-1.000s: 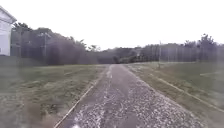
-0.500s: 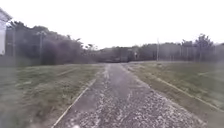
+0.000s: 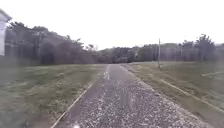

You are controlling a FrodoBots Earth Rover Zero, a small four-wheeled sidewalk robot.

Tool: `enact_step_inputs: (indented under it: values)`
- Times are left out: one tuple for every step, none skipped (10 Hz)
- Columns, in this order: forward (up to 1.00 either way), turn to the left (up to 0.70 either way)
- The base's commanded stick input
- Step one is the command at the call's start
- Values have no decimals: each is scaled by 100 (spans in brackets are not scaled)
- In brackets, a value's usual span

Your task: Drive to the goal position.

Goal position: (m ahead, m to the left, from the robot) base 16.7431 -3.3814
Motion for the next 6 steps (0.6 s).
enact_step_inputs:
  values:
    - [45, -27]
    - [45, -27]
    - [45, -22]
    - [45, -10]
    - [45, 0]
    - [45, 0]
